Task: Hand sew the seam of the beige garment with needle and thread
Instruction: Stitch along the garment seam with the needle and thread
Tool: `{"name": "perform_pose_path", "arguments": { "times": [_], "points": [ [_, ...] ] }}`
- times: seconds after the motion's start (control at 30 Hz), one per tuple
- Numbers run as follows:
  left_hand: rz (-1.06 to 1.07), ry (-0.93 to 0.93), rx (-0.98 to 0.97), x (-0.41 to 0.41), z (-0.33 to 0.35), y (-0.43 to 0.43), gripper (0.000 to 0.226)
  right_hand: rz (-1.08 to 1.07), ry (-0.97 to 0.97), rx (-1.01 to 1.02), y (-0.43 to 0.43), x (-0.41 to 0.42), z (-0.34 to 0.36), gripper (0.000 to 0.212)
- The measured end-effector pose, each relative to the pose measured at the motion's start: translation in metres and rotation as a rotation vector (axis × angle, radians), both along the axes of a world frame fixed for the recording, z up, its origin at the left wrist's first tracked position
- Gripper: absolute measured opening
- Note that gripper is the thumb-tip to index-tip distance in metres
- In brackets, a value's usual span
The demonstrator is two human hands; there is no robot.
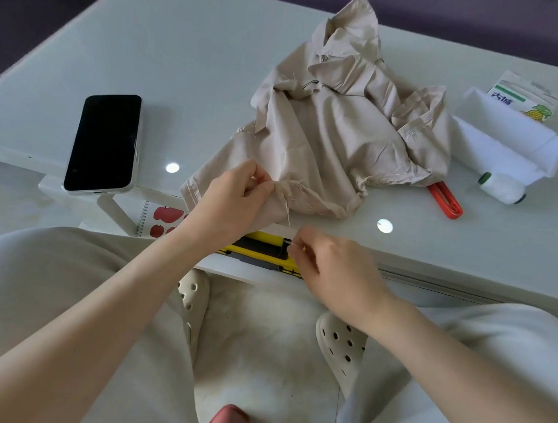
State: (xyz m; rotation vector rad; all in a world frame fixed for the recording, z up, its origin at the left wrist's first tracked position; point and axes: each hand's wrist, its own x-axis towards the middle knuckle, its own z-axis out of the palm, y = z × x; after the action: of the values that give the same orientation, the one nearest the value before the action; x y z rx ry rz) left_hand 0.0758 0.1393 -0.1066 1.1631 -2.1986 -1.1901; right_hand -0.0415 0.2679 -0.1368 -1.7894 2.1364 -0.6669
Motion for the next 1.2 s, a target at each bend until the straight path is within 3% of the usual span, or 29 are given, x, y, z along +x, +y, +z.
{"name": "perform_pose_path", "arguments": {
  "times": [0.2,0.33,0.47,0.6,0.9,1.2],
  "points": [
    [-0.005,0.009,-0.013,0.001,0.002,0.001,0.011,0.037,0.040,-0.051,0.004,0.001,-0.001,0.018],
    [-0.029,0.021,0.000,0.003,0.004,0.001,0.010,-0.076,-0.043,-0.230,-0.002,-0.005,0.011,0.033],
    [-0.118,0.004,0.005,0.005,0.004,0.004,0.013,-0.214,-0.177,-0.310,-0.008,-0.013,0.014,0.024],
    [-0.172,-0.011,0.000,0.006,0.003,0.005,0.017,-0.172,-0.301,-0.345,-0.013,-0.016,0.016,0.029],
    [-0.164,0.011,0.014,0.005,0.000,0.006,0.021,-0.035,-0.269,-0.352,-0.012,-0.013,0.010,0.010],
    [-0.149,0.018,0.003,0.002,0.001,0.006,0.018,-0.038,-0.206,-0.351,-0.012,-0.013,0.008,0.013]
  ]
}}
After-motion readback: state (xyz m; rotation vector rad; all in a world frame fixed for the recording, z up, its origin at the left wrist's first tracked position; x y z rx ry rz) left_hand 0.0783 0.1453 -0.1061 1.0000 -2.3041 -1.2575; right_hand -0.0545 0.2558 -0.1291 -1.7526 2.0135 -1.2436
